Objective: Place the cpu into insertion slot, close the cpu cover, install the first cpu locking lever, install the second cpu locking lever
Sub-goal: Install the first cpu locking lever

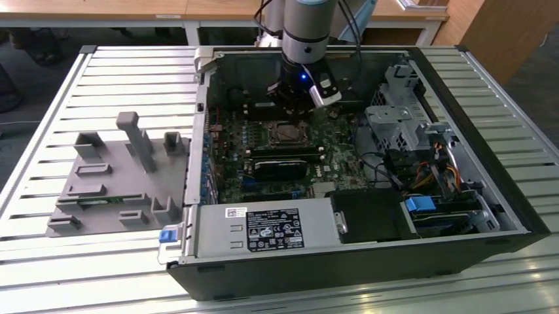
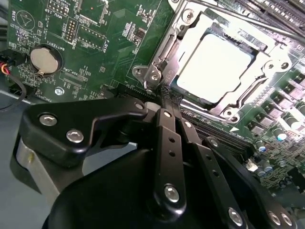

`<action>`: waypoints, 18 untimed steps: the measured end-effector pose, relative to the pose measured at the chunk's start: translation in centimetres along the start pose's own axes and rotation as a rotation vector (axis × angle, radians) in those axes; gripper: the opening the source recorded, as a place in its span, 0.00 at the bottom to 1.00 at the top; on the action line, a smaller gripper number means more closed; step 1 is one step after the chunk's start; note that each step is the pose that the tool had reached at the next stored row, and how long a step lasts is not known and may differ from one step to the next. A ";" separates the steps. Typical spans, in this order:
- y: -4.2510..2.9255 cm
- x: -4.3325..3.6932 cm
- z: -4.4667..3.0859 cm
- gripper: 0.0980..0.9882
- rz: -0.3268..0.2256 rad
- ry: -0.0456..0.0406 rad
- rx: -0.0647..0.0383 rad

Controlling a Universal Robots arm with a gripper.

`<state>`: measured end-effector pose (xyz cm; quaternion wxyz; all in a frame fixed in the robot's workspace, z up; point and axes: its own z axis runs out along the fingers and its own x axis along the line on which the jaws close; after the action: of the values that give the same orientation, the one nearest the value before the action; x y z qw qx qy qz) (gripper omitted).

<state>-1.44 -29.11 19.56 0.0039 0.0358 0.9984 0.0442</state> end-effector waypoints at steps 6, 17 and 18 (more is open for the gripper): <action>0.10 -0.01 -1.08 0.01 0.000 0.0002 -0.001; -0.41 -0.05 -1.49 0.01 0.000 0.0002 -0.001; -0.47 -0.05 -1.49 0.01 0.000 0.0002 -0.001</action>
<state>-1.43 -29.71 21.01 0.0039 0.0358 0.9983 0.0449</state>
